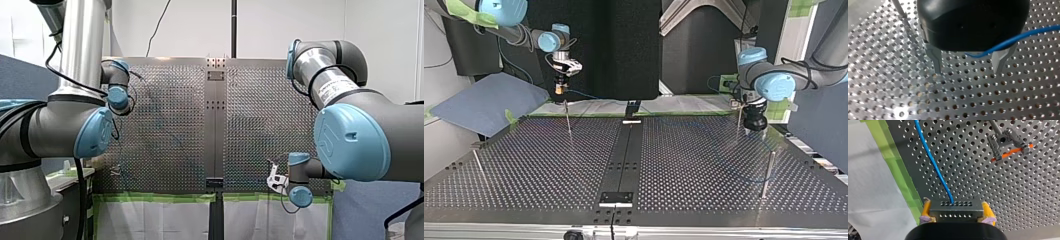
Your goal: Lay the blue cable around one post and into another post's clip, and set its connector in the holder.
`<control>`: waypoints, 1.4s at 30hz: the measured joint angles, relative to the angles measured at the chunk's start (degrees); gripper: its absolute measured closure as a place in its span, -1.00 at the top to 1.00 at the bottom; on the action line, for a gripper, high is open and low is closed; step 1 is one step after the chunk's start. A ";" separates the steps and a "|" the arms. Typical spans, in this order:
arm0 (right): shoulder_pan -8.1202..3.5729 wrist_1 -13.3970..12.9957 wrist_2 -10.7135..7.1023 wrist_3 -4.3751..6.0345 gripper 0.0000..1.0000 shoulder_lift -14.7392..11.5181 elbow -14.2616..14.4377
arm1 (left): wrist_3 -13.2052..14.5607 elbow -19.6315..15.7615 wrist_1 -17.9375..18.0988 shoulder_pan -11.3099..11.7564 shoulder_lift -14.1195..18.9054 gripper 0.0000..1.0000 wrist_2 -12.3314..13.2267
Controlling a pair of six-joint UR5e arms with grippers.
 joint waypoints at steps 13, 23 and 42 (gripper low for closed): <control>0.35 -0.17 -0.03 0.29 -1.00 0.10 0.00 | 6.22 -0.01 -3.85 -1.06 3.34 1.00 -5.02; 0.38 -0.33 -0.03 0.29 -1.00 0.21 0.00 | 10.85 -0.33 -7.42 -2.18 3.37 1.00 -2.87; 0.38 -0.41 -0.11 0.29 -1.00 0.32 0.00 | 16.04 -3.07 -8.07 -2.37 6.06 1.00 -2.54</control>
